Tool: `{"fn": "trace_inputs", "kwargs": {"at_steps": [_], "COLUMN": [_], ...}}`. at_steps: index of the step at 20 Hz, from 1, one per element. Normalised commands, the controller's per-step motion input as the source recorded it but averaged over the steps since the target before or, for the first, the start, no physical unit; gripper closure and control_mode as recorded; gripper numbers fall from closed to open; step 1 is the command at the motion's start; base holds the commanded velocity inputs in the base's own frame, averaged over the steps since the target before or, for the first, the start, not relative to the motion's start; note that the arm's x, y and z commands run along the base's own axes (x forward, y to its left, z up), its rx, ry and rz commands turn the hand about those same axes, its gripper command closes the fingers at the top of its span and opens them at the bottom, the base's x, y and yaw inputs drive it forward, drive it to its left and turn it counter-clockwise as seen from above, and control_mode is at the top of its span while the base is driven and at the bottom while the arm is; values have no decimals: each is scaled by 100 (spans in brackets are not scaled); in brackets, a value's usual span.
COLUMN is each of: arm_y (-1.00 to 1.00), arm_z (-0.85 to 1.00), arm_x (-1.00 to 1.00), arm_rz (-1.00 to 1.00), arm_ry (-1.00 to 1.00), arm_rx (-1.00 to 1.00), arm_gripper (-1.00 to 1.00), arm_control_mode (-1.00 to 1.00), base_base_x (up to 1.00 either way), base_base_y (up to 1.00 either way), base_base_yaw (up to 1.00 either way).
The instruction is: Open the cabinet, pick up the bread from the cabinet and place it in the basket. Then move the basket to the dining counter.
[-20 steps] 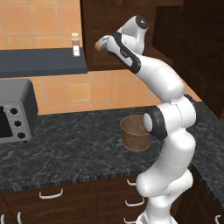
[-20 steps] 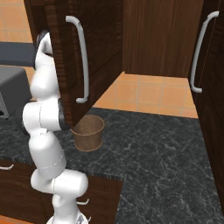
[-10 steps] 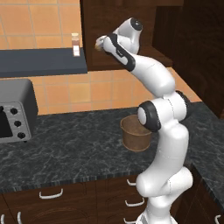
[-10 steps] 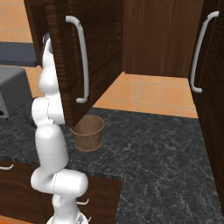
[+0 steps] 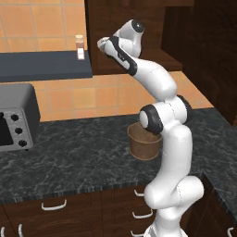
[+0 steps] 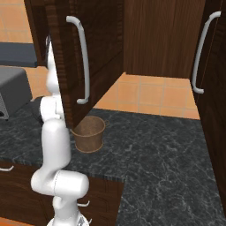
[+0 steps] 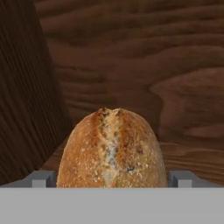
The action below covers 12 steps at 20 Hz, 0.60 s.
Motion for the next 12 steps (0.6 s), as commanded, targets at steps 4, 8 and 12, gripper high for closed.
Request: {"fn": "trace_inputs", "kwargs": {"at_steps": [4,8,12], "arm_y": [8,12,5], "arm_z": [-17,-29,-18], "arm_x": [41,22,-2], "arm_rz": [0,0,0], "arm_ry": [0,0,2], "arm_rx": [0,-1,-1], "arm_gripper": [-100,100,100], "arm_control_mode": [-100,-100,-100], "base_base_x": [0,0,0], "base_base_y": [0,0,0], "base_base_yaw": [0,0,0]}}
